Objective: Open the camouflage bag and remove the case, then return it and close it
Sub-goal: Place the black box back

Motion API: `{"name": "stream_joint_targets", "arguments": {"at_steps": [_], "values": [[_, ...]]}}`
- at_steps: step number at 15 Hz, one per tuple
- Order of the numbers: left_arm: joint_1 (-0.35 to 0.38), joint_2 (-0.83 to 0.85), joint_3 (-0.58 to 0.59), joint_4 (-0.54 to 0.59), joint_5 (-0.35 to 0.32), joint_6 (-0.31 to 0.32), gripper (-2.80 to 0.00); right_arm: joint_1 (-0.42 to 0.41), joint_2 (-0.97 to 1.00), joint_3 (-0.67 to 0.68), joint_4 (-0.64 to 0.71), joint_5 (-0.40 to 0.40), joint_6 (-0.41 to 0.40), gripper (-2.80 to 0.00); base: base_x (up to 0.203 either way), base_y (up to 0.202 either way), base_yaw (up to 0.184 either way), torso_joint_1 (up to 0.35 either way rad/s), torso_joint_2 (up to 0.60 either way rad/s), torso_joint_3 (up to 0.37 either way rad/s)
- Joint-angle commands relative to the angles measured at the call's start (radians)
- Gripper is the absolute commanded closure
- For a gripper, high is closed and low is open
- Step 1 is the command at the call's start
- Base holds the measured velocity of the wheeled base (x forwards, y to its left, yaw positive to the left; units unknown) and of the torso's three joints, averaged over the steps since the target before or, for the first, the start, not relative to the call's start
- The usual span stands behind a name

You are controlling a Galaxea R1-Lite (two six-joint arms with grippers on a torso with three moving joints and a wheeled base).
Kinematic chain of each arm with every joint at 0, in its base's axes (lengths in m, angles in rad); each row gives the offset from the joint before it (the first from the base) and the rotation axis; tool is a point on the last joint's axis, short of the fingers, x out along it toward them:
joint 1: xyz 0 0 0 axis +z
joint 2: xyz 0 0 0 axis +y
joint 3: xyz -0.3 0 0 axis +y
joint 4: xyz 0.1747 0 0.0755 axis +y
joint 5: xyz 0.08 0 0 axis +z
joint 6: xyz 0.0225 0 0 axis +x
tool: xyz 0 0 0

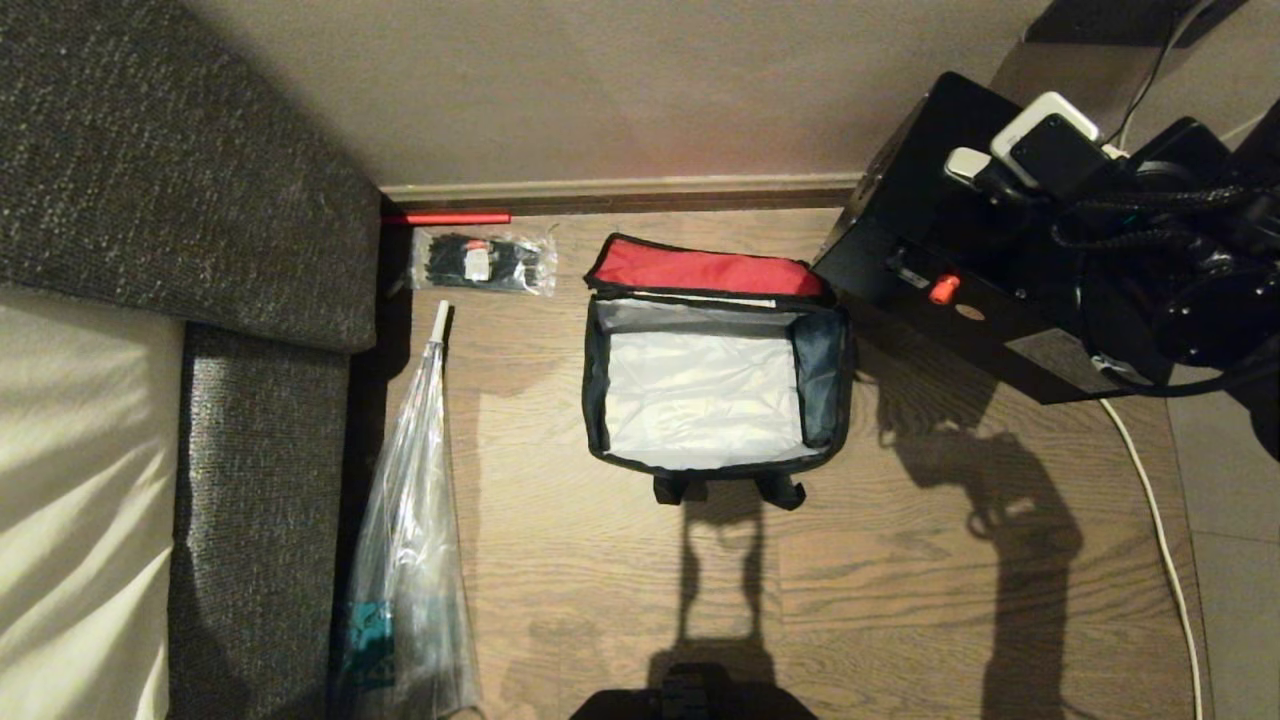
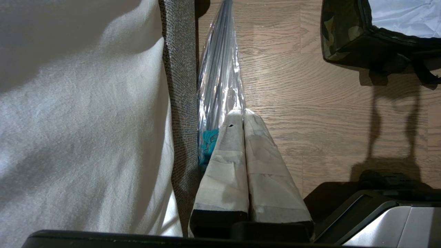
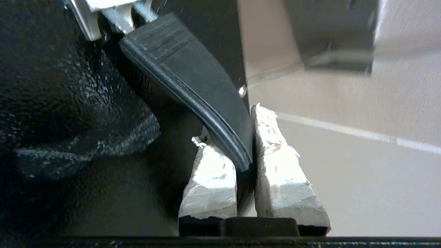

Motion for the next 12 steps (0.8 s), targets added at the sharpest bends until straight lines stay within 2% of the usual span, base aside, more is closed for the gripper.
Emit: {"name": "stream_joint_targets", "arguments": {"at_steps": [1, 5, 8, 12], "values": [[0.0, -0.002, 0.0, 0.0, 0.0, 0.0, 0.0, 0.057, -0.031, 0.0, 0.0, 0.009, -0.003, 0.0, 0.0, 0.0, 0.0, 0.0, 0.0, 0.0], [0.0, -0.002, 0.0, 0.0, 0.0, 0.0, 0.0, 0.111, -0.032, 0.011, 0.01, 0.04, 0.004, 0.0, 0.0, 0.0, 0.0, 0.0, 0.0, 0.0], [0.0, -0.002, 0.0, 0.0, 0.0, 0.0, 0.0, 0.189, -0.031, 0.012, 0.042, 0.04, 0.012, 0.0, 0.0, 0.0, 0.0, 0.0, 0.0, 0.0], [0.0, -0.002, 0.0, 0.0, 0.0, 0.0, 0.0, 0.267, -0.031, 0.013, 0.152, 0.04, 0.088, 0.0, 0.0, 0.0, 0.0, 0.0, 0.0, 0.0]]}}
